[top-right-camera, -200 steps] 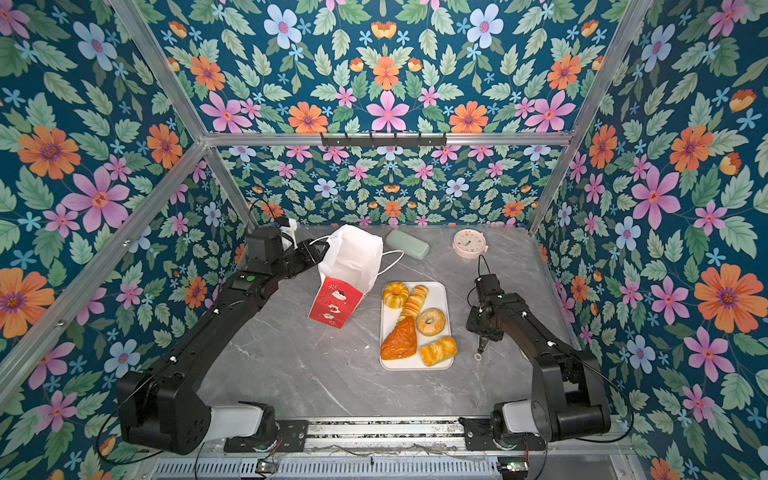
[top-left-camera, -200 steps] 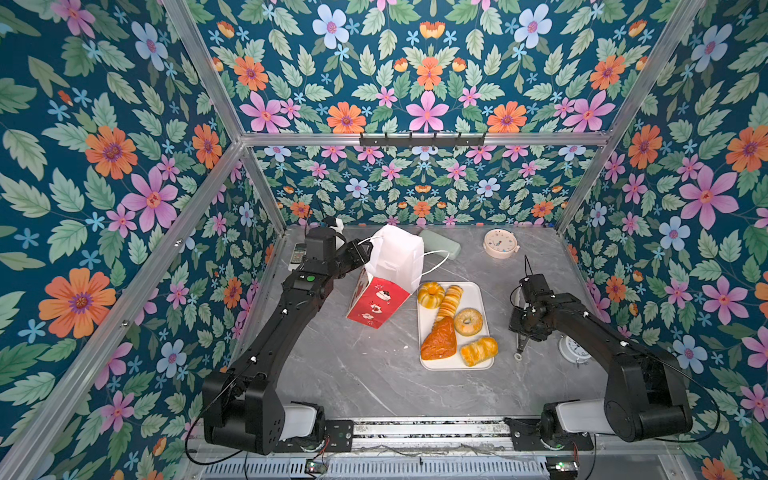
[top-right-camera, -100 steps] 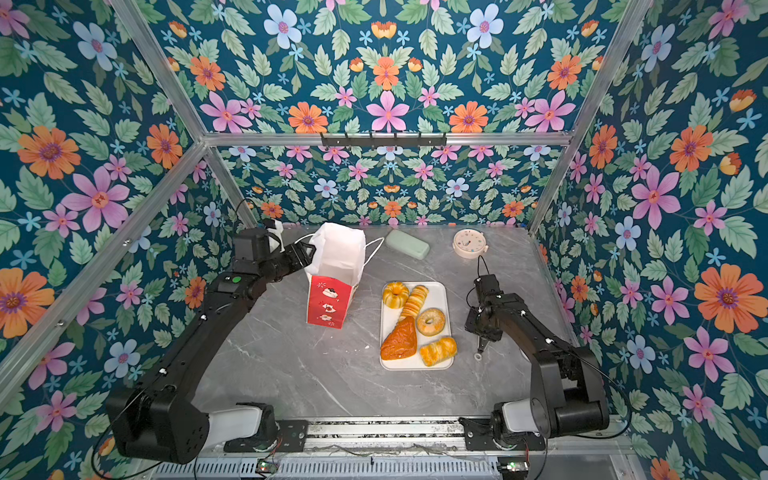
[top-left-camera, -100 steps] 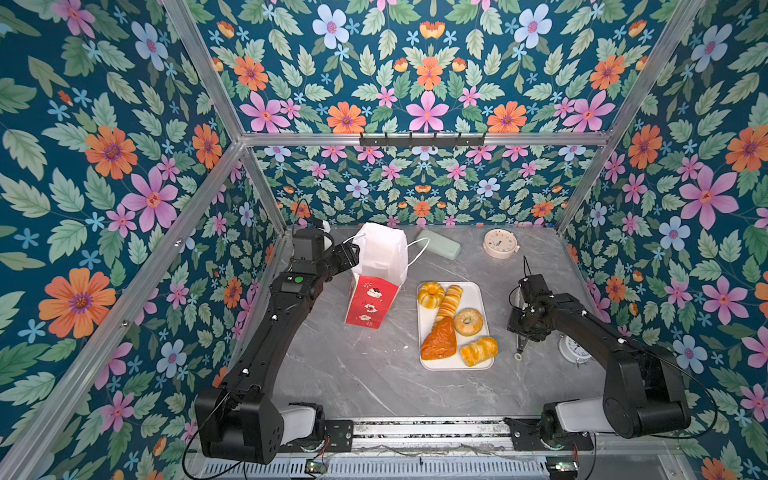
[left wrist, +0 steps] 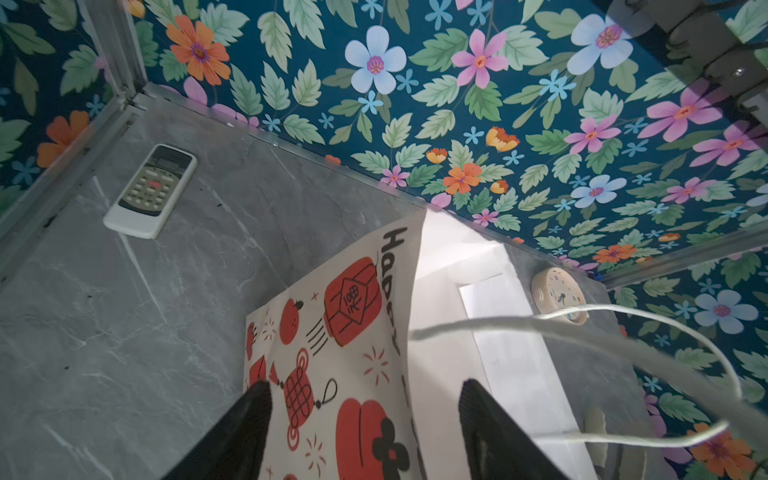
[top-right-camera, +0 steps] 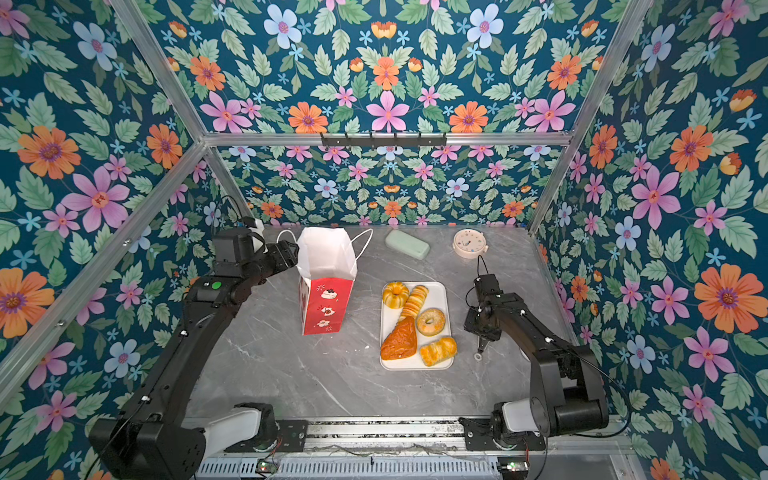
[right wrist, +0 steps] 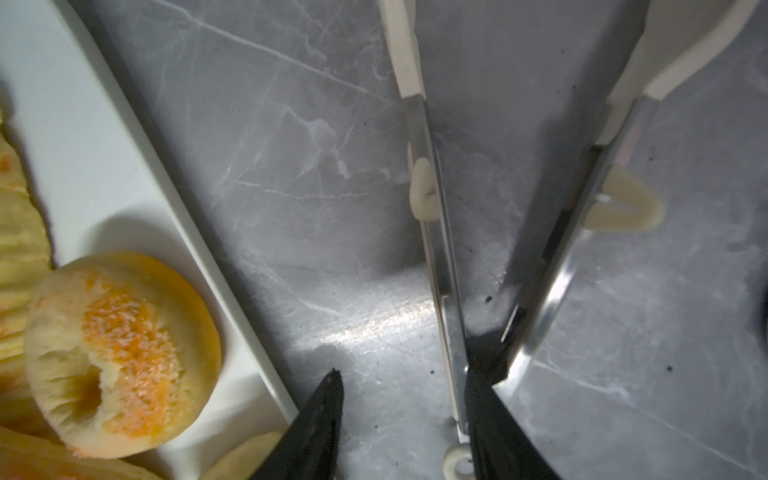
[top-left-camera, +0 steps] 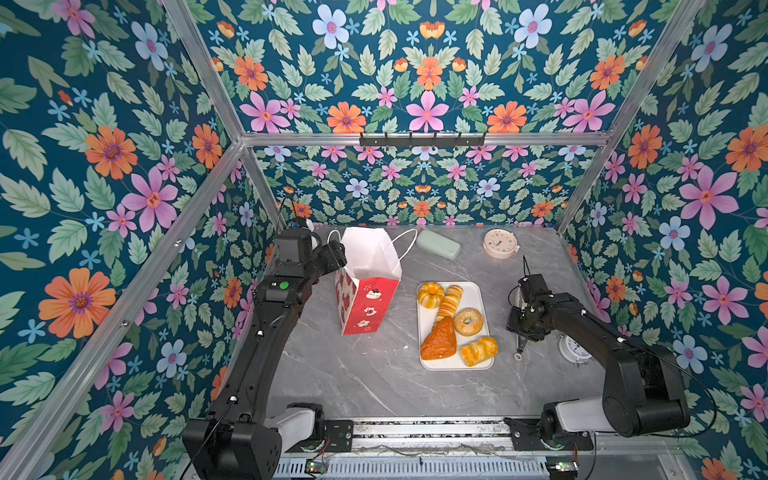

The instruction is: Take the fake bread out of the paper bag

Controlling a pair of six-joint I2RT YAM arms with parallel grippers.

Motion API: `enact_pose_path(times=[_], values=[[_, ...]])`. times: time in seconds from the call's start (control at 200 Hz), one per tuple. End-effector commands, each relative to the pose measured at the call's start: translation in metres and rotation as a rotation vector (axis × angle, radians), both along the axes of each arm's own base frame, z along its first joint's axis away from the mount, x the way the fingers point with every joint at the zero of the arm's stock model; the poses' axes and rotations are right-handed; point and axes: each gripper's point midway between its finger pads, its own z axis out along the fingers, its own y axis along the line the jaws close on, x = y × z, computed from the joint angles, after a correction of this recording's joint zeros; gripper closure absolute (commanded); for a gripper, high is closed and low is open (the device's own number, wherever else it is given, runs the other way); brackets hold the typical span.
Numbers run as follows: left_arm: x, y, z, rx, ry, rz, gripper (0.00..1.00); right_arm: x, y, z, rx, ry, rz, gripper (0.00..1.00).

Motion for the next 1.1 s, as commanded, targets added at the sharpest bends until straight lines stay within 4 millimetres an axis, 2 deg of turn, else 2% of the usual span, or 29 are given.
enact_pose_path(times=[0.0,0.145,0.25,0.295,0.41,0.515,0.6,0.685,0.76,0.945,1.04,1.095], values=[[-0.01,0.017,-0.005,0.085,0.027,0.057,0.21,0.002,0.001,0.003,-0.001,-0.006,0.015,0.51],[-0.011,0.02,-0.017,0.098,0.047,0.059,0.21,0.006,0.002,0.002,0.0,-0.006,0.022,0.51],[-0.008,0.014,-0.025,0.077,0.045,0.038,0.23,0.007,0.003,0.001,0.005,-0.006,0.025,0.51],[-0.005,0.01,-0.02,0.055,0.025,0.027,0.25,0.007,0.003,0.002,0.007,-0.007,0.025,0.51],[0.003,-0.004,-0.001,-0.015,-0.039,-0.023,0.39,0.01,0.011,0.009,0.022,-0.032,0.059,0.51],[0.009,-0.012,0.011,-0.048,-0.069,-0.057,0.48,0.015,0.029,0.027,0.02,-0.079,0.127,0.51],[0.01,-0.014,0.013,-0.055,-0.075,-0.066,0.55,0.021,0.047,0.046,0.02,-0.121,0.177,0.51],[0.009,-0.014,0.012,-0.054,-0.071,-0.069,0.55,0.031,0.071,0.07,0.06,-0.195,0.236,0.51],[0.006,-0.013,0.011,-0.049,-0.065,-0.067,0.55,0.042,0.098,0.099,0.104,-0.288,0.297,0.51],[0.001,-0.01,0.005,-0.029,-0.052,-0.06,0.51,0.069,0.183,0.188,0.27,-0.538,0.473,0.51],[0.0,-0.01,0.0,-0.028,-0.044,-0.06,0.5,0.08,0.225,0.222,0.411,-0.627,0.527,0.51],[0.0,-0.011,0.0,-0.033,-0.049,-0.065,0.5,0.083,0.247,0.232,0.504,-0.632,0.541,0.51]])
